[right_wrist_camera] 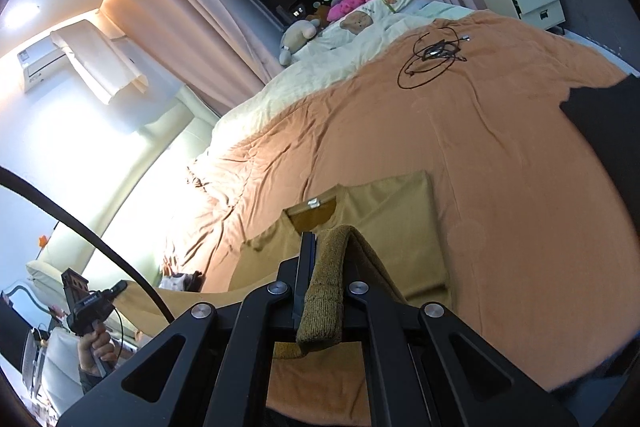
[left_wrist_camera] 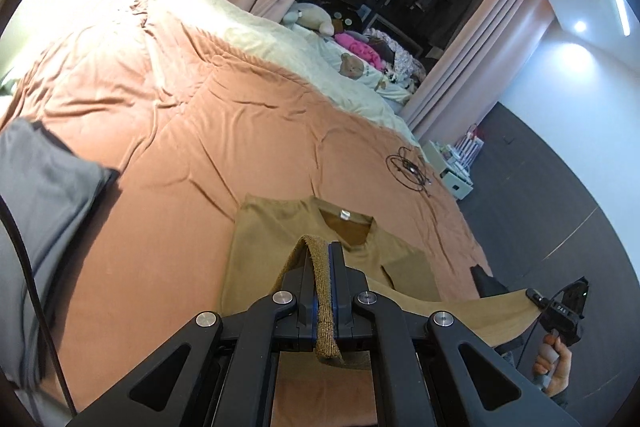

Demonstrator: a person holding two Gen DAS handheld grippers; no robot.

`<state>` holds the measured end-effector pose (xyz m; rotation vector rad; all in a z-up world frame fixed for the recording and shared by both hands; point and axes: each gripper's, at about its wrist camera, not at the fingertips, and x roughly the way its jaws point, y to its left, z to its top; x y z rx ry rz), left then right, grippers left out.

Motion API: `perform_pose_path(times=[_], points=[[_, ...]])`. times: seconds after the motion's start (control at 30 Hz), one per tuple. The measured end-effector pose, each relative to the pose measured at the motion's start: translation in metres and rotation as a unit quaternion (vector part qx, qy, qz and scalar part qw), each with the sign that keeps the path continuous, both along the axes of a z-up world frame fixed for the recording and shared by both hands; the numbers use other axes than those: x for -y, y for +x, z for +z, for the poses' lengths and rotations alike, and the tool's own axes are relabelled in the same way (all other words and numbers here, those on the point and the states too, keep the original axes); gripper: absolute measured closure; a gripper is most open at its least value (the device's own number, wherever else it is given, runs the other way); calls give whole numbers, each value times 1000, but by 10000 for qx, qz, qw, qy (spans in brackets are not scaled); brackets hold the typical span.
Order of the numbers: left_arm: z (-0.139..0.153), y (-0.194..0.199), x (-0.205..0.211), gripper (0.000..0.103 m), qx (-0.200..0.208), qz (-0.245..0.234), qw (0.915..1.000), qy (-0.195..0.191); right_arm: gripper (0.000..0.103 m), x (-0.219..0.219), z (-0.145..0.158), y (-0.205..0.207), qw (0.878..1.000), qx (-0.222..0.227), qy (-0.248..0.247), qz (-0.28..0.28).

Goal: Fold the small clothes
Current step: 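Lift the hem with both grippers and fold it over toward the collar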

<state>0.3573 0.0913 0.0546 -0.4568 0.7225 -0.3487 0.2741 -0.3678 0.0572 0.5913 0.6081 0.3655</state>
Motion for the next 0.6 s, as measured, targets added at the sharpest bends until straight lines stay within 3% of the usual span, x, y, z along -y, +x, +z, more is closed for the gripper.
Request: perform_pose_path(times=[0.27,0.6], points=[[-9,68,12,99,-215,90,9992,326,103,-13,5,68,9995,-177,-269,-29],[-57,142,25,99,-735,88,9946,722,103,-37,-8,150,9964,-589,-608,-42]])
